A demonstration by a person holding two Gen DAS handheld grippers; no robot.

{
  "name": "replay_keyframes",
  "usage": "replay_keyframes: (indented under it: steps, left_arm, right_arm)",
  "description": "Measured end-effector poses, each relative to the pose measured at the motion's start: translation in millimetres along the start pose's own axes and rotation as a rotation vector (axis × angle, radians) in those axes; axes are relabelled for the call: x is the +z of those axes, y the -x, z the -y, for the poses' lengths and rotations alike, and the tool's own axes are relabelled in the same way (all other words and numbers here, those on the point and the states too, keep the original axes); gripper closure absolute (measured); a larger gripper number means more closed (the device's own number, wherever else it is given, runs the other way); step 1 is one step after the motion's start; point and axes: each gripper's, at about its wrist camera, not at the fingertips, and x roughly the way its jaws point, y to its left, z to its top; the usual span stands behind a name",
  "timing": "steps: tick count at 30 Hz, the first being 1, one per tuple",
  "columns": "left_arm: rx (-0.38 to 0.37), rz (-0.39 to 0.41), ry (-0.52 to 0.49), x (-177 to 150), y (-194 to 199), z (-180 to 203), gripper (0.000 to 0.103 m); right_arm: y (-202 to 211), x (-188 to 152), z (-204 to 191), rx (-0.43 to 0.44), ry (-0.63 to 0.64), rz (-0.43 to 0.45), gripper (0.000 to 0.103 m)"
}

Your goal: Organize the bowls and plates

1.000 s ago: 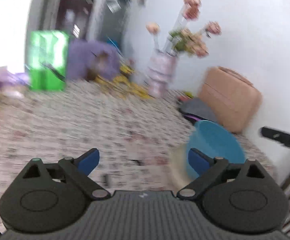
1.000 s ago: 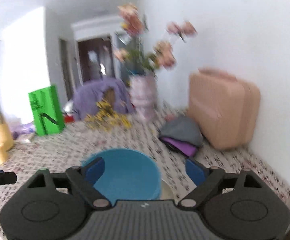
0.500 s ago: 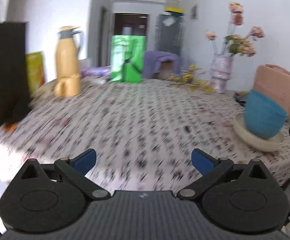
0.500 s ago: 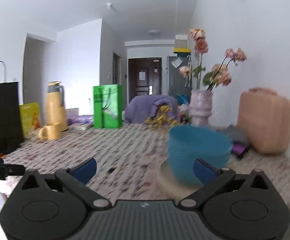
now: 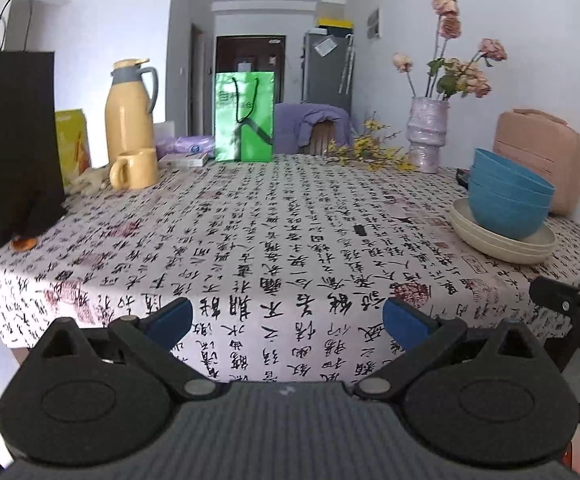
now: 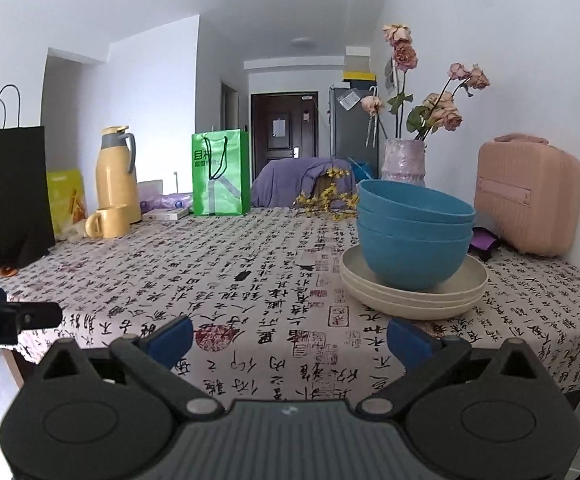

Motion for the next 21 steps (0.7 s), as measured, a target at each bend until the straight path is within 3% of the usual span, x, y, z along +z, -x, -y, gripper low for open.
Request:
replay_keyframes:
  steps: [21]
  left_arm:
    - [0.009, 0.017, 0.002, 2.9, 3.7, -2.8, 0.000]
  right_arm:
    - [-1.4, 1.2, 0.6, 0.014, -0.017, -0.008, 0.000]
